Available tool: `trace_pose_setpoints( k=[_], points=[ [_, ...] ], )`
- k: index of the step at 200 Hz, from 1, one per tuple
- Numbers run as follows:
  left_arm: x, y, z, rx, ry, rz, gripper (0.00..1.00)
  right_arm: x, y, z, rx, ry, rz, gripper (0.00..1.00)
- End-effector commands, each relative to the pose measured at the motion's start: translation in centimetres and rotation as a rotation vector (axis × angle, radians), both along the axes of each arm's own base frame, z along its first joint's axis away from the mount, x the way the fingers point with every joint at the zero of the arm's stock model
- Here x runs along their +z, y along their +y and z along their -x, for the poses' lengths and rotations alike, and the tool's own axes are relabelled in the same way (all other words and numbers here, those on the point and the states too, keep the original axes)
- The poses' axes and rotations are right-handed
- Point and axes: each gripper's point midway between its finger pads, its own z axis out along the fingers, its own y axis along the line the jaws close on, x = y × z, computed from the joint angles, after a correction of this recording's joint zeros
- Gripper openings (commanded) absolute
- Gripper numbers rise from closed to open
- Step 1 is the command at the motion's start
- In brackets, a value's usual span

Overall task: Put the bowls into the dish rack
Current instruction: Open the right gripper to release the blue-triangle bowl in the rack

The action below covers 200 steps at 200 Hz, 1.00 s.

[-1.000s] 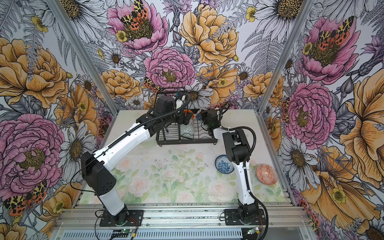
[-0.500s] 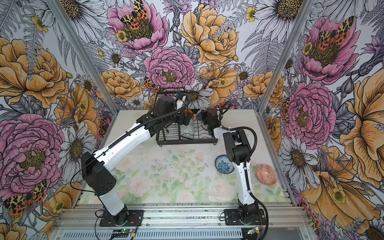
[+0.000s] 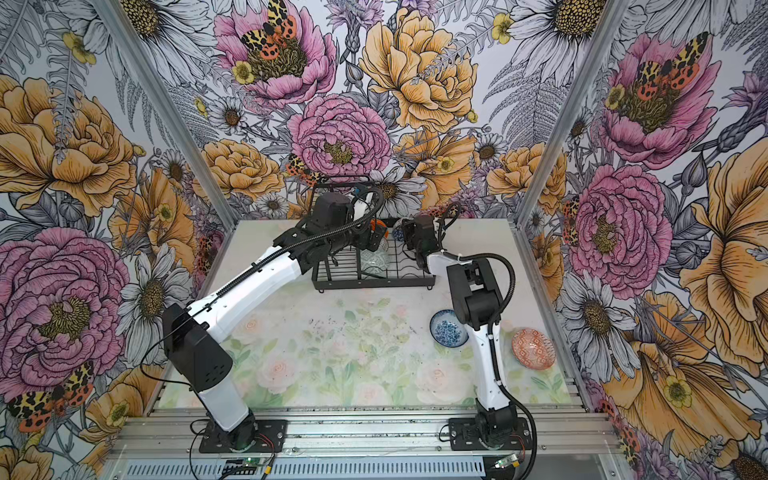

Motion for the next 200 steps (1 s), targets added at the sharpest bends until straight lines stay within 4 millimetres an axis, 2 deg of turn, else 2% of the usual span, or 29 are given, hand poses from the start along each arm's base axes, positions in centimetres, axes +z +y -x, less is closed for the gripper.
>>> trace_pose_setpoints(
  k=[1, 44, 91, 144, 166, 200],
  points=[
    [0.6, 0.2, -0.3, 0.004, -0.02, -0.013, 0.99, -0.7, -1.0, 0.2, -0.024, 0.06, 0.027, 0.33],
    [0.6, 0.6, -0.2, 0.011, -0.019, -0.015, 0.99, 0.4, -0.8, -0.1, -0.018, 0.034, 0.032, 0.4],
    [0.4, 1.0, -0.1, 0.021, -0.019, -0.022, 0.99, 2.3, -1.1, -0.5, -0.025, -0.001, 0.047, 0.54],
    [0.7, 1.5, 0.1, 0.03, -0.028, -0.029, 0.99, 3.5, -1.1, -0.4, -0.023, -0.023, 0.055, 0.61],
    [0.7, 2.0, -0.1, 0.051, -0.04, -0.047, 0.99, 4.2, -1.0, -0.4, -0.02, -0.033, 0.056, 0.63],
    [1.2, 3.2, -0.4, 0.108, -0.071, -0.083, 0.99, 5.7, -1.2, -0.2, -0.025, -0.048, 0.055, 0.74]
  ],
)
